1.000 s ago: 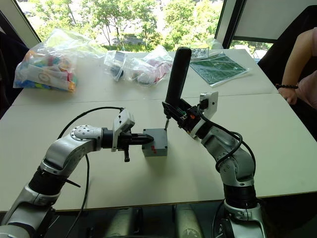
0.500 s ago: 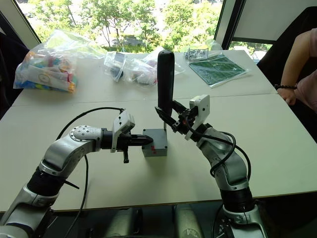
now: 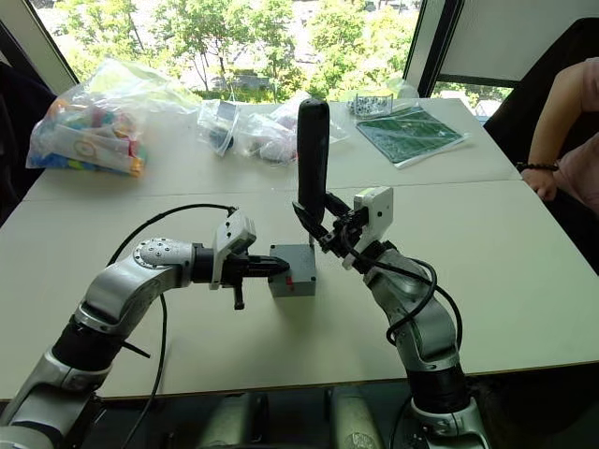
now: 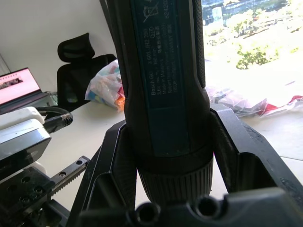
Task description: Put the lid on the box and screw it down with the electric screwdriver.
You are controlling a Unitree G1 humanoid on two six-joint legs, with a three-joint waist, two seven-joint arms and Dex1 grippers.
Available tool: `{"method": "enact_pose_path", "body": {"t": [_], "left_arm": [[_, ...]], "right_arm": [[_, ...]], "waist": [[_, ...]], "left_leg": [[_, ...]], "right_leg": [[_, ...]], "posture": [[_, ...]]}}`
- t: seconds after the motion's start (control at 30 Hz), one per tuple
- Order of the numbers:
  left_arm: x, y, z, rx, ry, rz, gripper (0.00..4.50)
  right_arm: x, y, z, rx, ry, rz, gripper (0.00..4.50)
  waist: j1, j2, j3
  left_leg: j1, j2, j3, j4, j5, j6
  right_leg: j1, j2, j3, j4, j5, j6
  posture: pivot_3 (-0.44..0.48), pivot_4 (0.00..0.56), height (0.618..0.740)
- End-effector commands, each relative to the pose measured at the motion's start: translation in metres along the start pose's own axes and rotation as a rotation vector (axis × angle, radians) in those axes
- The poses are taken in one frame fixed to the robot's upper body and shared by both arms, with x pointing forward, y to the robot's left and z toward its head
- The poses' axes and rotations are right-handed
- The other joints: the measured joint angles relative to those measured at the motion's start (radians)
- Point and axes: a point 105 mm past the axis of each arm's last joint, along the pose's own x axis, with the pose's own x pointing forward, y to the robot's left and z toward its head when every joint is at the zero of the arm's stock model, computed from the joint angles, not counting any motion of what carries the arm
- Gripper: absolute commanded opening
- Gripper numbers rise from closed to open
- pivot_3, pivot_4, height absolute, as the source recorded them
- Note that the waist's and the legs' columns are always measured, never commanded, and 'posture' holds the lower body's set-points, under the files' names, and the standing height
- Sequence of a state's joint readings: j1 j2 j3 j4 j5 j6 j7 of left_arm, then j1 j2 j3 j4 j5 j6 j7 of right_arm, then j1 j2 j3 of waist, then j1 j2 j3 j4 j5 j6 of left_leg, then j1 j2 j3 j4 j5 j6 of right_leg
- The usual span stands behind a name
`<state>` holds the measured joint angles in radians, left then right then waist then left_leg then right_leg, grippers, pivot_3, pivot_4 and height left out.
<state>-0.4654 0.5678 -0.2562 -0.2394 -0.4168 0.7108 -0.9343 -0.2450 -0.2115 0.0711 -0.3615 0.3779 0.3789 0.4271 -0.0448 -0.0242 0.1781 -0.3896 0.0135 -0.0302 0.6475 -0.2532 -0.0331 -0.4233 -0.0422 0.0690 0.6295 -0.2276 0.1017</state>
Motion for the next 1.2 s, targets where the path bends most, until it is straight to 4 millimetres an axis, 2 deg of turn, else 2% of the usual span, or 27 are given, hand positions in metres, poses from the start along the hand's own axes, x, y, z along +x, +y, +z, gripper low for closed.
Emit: {"method": "enact_pose_path", "body": {"t": [0.03,0.43,0.87,1.07,1.1,1.2], "left_arm": [[0.0,-0.003,-0.002,0.006,0.014,-0.009,0.0],[0.001,-0.005,-0.004,0.006,0.02,-0.017,0.0],[0.004,-0.005,-0.005,0.005,0.02,-0.019,0.0],[0.007,-0.003,-0.007,0.007,0.024,-0.018,0.0],[0.008,-0.002,-0.007,0.008,0.026,-0.019,0.0],[0.008,0.0,-0.009,0.02,0.041,-0.019,0.0]], "right_arm": [[-0.007,0.006,-0.044,0.089,0.17,0.0,1.8],[-0.011,-0.004,-0.063,0.037,0.265,-0.066,1.8],[-0.007,-0.002,-0.047,0.057,0.184,-0.056,1.8],[-0.001,-0.004,-0.024,0.001,0.11,-0.021,1.8],[0.0,-0.006,-0.015,-0.006,0.084,-0.011,1.8],[0.002,-0.004,0.039,-0.029,-0.049,0.078,1.8]], "waist": [[0.0,-0.002,-0.002],[0.0,-0.002,-0.014],[0.0,-0.003,-0.015],[0.0,-0.002,-0.015],[0.001,-0.002,-0.015],[0.001,0.0,-0.013]], "left_leg": [[0.0,0.0,0.0,0.0,0.0,0.0],[0.001,0.0,0.0,-0.001,0.0,0.0],[0.001,0.0,0.0,-0.001,0.0,0.0],[0.0,0.0,0.0,-0.002,0.0,0.0],[0.0,0.0,0.0,-0.002,0.0,0.0],[-0.001,0.0,0.0,-0.002,0.0,0.0]], "right_leg": [[0.0,0.0,0.0,0.0,0.0,0.0],[0.001,0.0,0.0,-0.001,0.0,0.0],[0.001,-0.001,0.0,-0.003,-0.001,0.0],[0.001,-0.001,0.0,-0.004,-0.001,0.0],[0.001,-0.001,0.0,-0.004,-0.001,0.0],[0.001,-0.002,-0.001,-0.005,0.0,0.0]], "posture": [[0.0,0.15,0.74],[0.0,0.15,0.74],[0.0,0.15,0.74],[0.0,0.15,0.74],[0.0,0.15,0.74],[0.0,0.15,0.74]]}}
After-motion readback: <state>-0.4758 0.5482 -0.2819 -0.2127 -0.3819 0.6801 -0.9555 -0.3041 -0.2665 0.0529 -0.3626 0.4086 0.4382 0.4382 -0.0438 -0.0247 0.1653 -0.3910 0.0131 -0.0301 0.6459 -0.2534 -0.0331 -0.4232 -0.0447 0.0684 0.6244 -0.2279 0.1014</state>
